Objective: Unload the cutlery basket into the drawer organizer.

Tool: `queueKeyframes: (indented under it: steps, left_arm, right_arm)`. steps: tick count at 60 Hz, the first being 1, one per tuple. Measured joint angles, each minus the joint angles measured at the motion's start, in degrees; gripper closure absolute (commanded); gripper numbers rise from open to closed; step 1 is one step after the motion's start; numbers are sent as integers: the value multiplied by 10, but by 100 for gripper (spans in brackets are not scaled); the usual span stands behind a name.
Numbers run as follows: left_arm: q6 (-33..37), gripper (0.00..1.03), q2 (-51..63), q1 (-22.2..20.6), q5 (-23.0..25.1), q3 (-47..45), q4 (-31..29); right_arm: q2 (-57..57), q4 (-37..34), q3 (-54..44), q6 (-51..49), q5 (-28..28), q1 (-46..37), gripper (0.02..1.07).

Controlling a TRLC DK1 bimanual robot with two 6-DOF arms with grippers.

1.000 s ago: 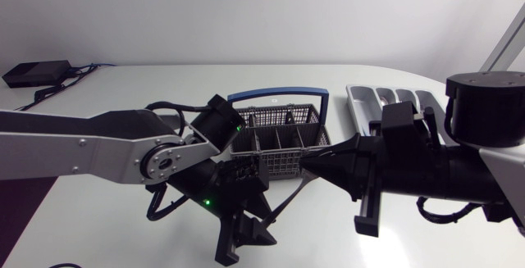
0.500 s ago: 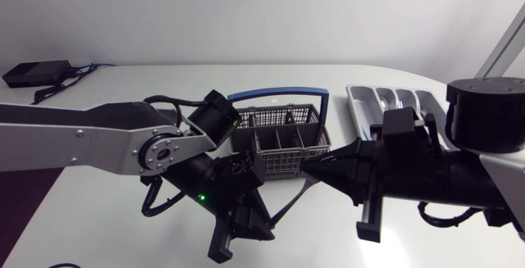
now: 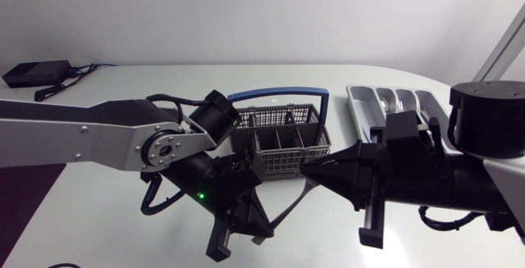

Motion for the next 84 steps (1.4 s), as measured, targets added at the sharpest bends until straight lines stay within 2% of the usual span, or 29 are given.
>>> queueKeyframes:
  steps: [9, 11, 13, 24, 30, 37, 50, 63, 65, 77, 84]
  left_arm:
    - [-4, 100, 0, 4, 0, 2, -9]
    - [-4, 100, 0, 3, 0, 2, -10]
    - [-6, 100, -1, 3, 0, 2, -10]
    - [-23, 100, -16, 3, -16, 2, -7]
    - [-48, 100, -22, 2, -38, 2, 19]
    - [-87, 100, -28, -3, -83, 2, 62]
    - [-159, 100, -32, -16, -171, 2, 134]
    - [-214, 100, -32, -17, -238, 3, 174]
    - [-218, 100, -32, -19, -250, 5, 180]
    - [-246, 100, -32, -51, -338, 8, 233]
    - [-261, 100, -32, -72, -363, 8, 262]
  right_arm:
    - [-13, 2, -8, 0, 35, -1, 24]
    - [-15, 4, -8, 0, 39, -1, 15]
    - [-17, 4, -8, 2, 46, -1, 12]
    - [-35, 9, -8, 16, 81, -14, 11]
    - [-50, 15, -7, 37, 91, -35, 11]
    - [-65, 15, -3, 62, 99, -68, 11]
    - [-81, 15, -2, 105, 125, -76, 11]
    - [-82, 18, 0, 149, 133, -83, 12]
    - [-77, 18, 0, 153, 133, -83, 15]
    - [-34, 17, 16, 164, 124, -83, 21]
    - [0, 23, 39, 177, 109, -83, 21]
